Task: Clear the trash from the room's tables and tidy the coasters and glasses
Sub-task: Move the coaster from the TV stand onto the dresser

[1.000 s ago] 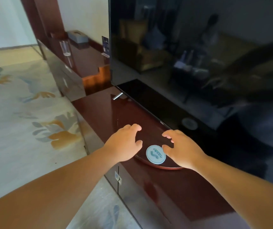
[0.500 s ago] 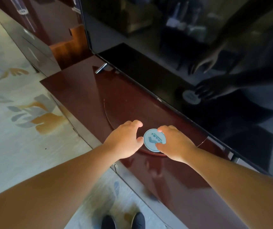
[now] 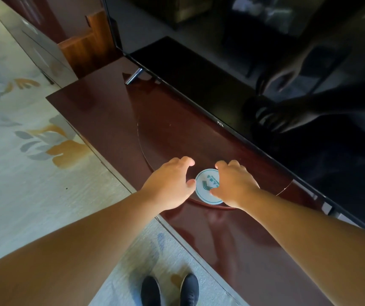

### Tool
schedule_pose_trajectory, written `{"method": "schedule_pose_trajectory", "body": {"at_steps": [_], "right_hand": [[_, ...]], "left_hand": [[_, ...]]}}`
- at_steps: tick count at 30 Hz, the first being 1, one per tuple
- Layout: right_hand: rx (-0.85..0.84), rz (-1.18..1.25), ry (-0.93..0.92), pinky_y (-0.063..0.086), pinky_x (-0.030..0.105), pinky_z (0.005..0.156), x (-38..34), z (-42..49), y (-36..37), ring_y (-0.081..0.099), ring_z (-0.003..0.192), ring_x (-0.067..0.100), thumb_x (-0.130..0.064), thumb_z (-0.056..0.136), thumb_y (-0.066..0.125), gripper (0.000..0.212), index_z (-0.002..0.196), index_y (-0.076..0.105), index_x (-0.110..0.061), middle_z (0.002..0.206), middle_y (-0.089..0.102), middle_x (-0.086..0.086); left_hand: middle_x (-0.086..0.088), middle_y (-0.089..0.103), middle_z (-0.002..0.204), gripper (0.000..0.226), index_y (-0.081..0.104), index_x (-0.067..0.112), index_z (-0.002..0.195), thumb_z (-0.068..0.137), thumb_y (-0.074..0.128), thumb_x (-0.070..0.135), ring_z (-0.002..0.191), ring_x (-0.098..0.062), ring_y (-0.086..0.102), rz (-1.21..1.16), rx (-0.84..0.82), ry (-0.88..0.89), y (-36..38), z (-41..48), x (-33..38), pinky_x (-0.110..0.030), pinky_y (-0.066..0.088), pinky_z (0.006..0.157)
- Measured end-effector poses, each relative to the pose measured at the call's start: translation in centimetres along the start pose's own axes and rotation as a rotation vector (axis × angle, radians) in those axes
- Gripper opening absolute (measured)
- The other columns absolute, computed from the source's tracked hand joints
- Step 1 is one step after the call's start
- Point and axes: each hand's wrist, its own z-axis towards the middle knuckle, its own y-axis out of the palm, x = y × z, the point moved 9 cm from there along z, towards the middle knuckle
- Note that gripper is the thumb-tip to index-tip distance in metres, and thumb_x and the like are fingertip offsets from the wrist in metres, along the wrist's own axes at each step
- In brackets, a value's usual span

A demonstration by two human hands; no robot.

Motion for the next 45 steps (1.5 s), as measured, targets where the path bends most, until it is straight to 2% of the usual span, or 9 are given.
{"method": "schedule_pose_trajectory", "body": {"at_steps": [6, 9, 11, 14, 17, 23, 32, 37, 45], "right_hand": [[-0.012, 0.043, 0.023, 0.051, 0.040, 0.081, 0.1, 0.4, -0.1, 0.051, 0.104, 0.029, -0.039, 0.073, 0.078, 0.062, 0.117, 0.042, -0.016, 0.115, 0.039, 0.007], [0.037, 0.086, -0.018, 0.053, 0.039, 0.070, -0.4, 0.4, -0.7, 0.058, 0.088, 0.029, -0.025, 0.081, 0.070, 0.038, 0.107, 0.043, -0.017, 0.109, 0.040, 0.006], [0.063, 0.115, -0.052, 0.049, 0.036, 0.064, -0.9, 0.3, -1.4, 0.059, 0.081, 0.028, -0.018, 0.086, 0.059, 0.022, 0.100, 0.042, -0.020, 0.104, 0.052, 0.006], [0.067, 0.158, -0.117, 0.044, 0.032, 0.056, -2.0, -0.2, -2.8, 0.057, 0.075, 0.025, -0.016, 0.088, 0.051, 0.015, 0.092, 0.040, -0.024, 0.091, 0.061, 0.002], [0.102, 0.219, -0.173, 0.040, 0.031, 0.055, -3.5, -1.1, -5.4, 0.056, 0.076, 0.023, -0.016, 0.090, 0.047, 0.014, 0.091, 0.040, -0.028, 0.089, 0.058, -0.002], [0.222, 0.234, -0.364, 0.050, 0.034, 0.069, -8.5, -3.1, -12.9, 0.058, 0.090, 0.020, -0.013, 0.089, 0.052, 0.019, 0.099, 0.048, -0.029, 0.102, 0.061, -0.004], [0.395, 0.269, -0.600, 0.055, 0.036, 0.068, -17.8, -7.3, -22.4, 0.060, 0.084, 0.015, -0.015, 0.091, 0.051, 0.017, 0.090, 0.048, -0.032, 0.096, 0.061, -0.007], [0.449, 0.246, -0.686, 0.038, 0.018, 0.051, -23.5, -8.6, -25.3, 0.057, 0.078, 0.008, -0.019, 0.093, 0.053, 0.014, 0.091, 0.049, -0.032, 0.096, 0.063, -0.007], [0.534, 0.215, -0.745, 0.044, 0.013, 0.052, -34.4, -9.5, -27.8, 0.059, 0.078, 0.006, -0.022, 0.094, 0.055, 0.014, 0.095, 0.048, -0.035, 0.099, 0.064, -0.008]], "left_hand": [[0.001, 0.053, 0.125, 0.045, 0.042, 0.027, 0.132, 0.088, 0.052, 0.035, 0.114, -0.017, 0.053, 0.001, 0.005, -0.015, 0.0, 0.1, -0.5, -0.038, 0.046, 0.092], [0.001, 0.053, 0.126, 0.045, 0.042, 0.027, 0.132, 0.088, 0.052, 0.035, 0.115, -0.018, 0.053, 0.007, 0.013, -0.014, -0.2, 0.1, -0.4, -0.038, 0.046, 0.092], [0.001, 0.053, 0.126, 0.046, 0.042, 0.026, 0.132, 0.088, 0.052, 0.035, 0.114, -0.018, 0.053, 0.016, 0.026, -0.015, -0.8, 0.1, -0.3, -0.036, 0.046, 0.091], [0.001, 0.053, 0.127, 0.046, 0.042, 0.026, 0.133, 0.089, 0.052, 0.034, 0.114, -0.018, 0.053, 0.030, 0.053, -0.015, -2.4, -0.2, -0.1, -0.037, 0.046, 0.092], [0.001, 0.052, 0.127, 0.045, 0.042, 0.027, 0.133, 0.090, 0.052, 0.036, 0.115, -0.019, 0.053, 0.047, 0.097, -0.034, -5.0, -0.8, 0.0, -0.039, 0.046, 0.093], [0.003, 0.053, 0.125, 0.045, 0.042, 0.028, 0.133, 0.090, 0.052, 0.037, 0.113, -0.018, 0.055, 0.098, 0.257, -0.088, -13.4, -3.2, 0.0, -0.038, 0.046, 0.094], [0.005, 0.053, 0.128, 0.047, 0.040, 0.030, 0.135, 0.091, 0.053, 0.037, 0.113, -0.013, 0.053, 0.157, 0.487, -0.179, -25.8, -8.8, -1.9, -0.027, 0.044, 0.090], [0.003, 0.053, 0.128, 0.046, 0.040, 0.028, 0.135, 0.092, 0.052, 0.037, 0.115, -0.015, 0.053, 0.179, 0.574, -0.161, -31.6, -11.4, -3.8, -0.027, 0.042, 0.088], [0.001, 0.052, 0.127, 0.047, 0.039, 0.028, 0.134, 0.090, 0.052, 0.038, 0.115, -0.017, 0.051, 0.184, 0.639, -0.126, -39.3, -14.1, -10.6, -0.031, 0.043, 0.090]]}}
